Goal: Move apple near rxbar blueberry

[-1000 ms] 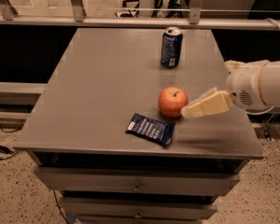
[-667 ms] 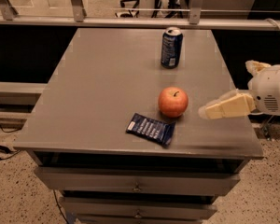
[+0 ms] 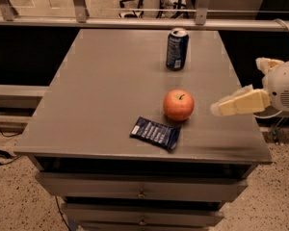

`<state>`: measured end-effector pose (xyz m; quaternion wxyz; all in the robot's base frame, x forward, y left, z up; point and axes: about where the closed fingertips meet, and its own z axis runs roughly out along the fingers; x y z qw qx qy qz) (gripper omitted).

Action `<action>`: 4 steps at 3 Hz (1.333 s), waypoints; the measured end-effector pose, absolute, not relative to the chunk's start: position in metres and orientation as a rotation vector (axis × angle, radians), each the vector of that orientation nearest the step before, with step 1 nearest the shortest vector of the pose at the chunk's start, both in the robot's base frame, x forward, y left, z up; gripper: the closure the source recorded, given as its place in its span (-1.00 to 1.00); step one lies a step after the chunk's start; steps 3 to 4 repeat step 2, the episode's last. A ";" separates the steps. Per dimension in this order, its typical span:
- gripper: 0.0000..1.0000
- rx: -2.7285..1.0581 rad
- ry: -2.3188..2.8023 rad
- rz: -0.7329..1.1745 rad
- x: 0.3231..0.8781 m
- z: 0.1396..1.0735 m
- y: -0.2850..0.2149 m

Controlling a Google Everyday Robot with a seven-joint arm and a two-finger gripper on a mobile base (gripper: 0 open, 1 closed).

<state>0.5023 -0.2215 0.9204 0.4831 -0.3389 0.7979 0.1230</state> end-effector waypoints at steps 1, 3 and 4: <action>-1.00 -0.836 1.892 0.409 0.527 0.930 -0.245; -1.00 -0.836 1.829 0.401 0.541 0.964 -0.259; -1.00 -0.836 1.829 0.401 0.541 0.964 -0.259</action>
Offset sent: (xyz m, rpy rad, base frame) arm 0.0250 -0.0231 0.0093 0.0787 -0.0046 0.0628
